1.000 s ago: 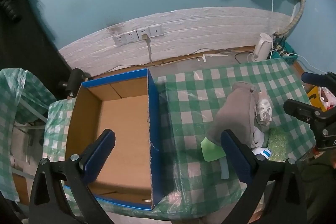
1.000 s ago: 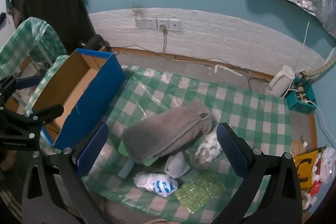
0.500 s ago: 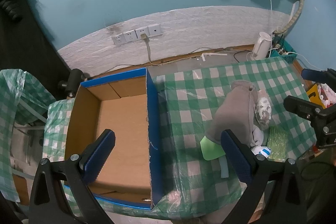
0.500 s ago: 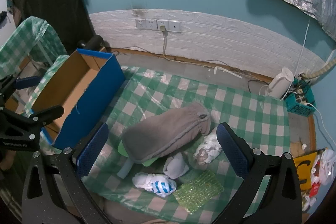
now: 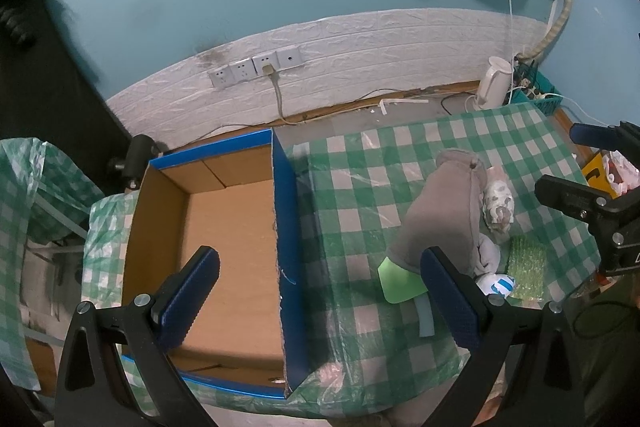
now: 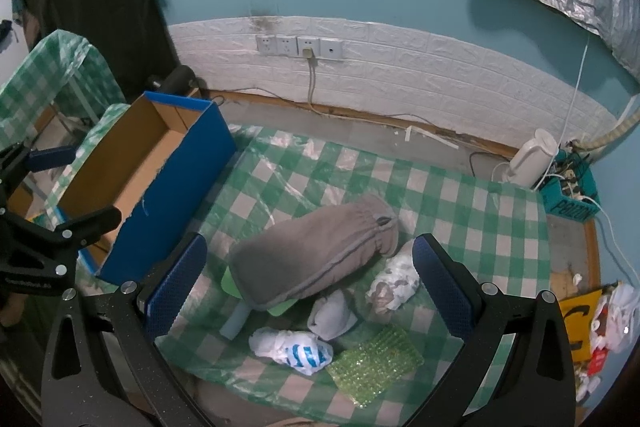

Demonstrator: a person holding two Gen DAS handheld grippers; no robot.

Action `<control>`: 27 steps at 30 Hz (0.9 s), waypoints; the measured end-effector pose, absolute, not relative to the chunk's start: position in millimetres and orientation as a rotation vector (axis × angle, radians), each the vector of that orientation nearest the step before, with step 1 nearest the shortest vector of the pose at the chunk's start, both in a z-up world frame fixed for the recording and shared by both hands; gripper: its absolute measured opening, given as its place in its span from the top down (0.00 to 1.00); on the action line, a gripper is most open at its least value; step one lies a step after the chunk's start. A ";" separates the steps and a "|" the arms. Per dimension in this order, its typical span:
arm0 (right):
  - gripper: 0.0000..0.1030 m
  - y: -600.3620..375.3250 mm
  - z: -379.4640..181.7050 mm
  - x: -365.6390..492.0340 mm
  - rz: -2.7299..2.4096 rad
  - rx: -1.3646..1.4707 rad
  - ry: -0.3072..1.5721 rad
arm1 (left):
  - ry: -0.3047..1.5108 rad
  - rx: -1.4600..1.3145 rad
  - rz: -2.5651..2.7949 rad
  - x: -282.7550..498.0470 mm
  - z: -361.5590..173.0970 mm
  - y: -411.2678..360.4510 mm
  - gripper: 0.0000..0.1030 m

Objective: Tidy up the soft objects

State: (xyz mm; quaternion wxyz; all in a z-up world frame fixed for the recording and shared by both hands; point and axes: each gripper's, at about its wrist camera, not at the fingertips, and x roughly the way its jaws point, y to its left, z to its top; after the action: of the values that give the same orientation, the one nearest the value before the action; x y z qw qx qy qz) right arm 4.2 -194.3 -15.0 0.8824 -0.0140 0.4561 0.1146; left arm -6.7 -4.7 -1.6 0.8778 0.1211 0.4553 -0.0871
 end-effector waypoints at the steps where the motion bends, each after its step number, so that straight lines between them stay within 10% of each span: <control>1: 0.01 -194.2 -15.0 4.1 0.239 -0.029 0.950 | 0.950 0.254 -0.183 -6.6 -1.9 -5.0 0.02; 27: 0.01 -194.7 -16.2 3.4 0.241 -0.029 0.952 | 0.952 0.261 -0.182 -12.4 -8.0 -6.2 0.02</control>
State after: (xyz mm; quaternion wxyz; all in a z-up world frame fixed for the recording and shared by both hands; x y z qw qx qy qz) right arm 3.4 -194.7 -16.2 0.8817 -0.0138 0.4571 0.1157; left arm -12.4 -6.2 -8.0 0.8768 0.1251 0.4561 -0.0874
